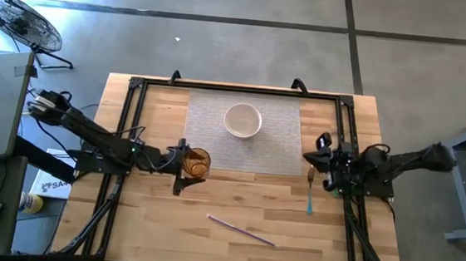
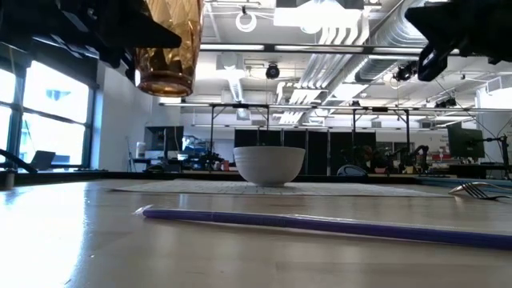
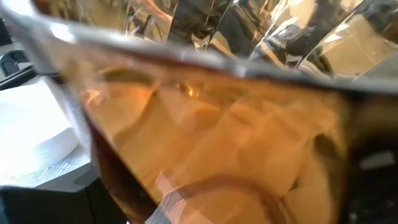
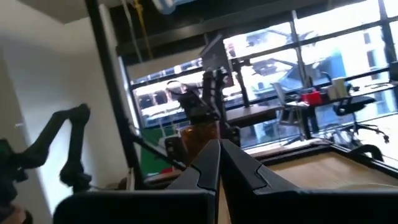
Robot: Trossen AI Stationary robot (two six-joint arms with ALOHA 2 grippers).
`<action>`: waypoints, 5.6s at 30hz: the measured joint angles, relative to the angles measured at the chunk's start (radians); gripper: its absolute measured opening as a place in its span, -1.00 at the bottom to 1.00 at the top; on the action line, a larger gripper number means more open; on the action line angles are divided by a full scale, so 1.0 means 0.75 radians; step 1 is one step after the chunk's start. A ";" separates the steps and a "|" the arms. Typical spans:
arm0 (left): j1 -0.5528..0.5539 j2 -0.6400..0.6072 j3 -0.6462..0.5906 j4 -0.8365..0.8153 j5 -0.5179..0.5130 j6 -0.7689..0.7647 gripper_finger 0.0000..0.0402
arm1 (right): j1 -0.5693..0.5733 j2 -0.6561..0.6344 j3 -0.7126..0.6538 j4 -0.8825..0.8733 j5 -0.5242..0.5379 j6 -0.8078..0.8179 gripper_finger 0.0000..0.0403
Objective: Pick & Place Utensil
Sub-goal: Put the brown cup on the gray mat to the top right of the white bowl
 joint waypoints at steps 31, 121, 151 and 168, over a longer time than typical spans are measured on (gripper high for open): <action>0.000 0.052 0.000 -0.020 0.030 -0.029 0.78 | 0.068 1.606 0.817 0.226 0.073 -0.142 0.27; 0.001 0.177 0.117 0.063 0.059 -0.070 0.97 | -0.039 2.201 1.324 0.274 0.054 0.049 0.59; 0.000 0.339 0.121 0.353 -0.056 -0.070 0.98 | 0.179 1.823 0.779 0.335 0.236 -0.027 0.60; -0.001 0.471 0.302 0.329 -0.141 0.065 0.65 | 0.175 1.824 0.785 0.331 0.196 -0.027 0.60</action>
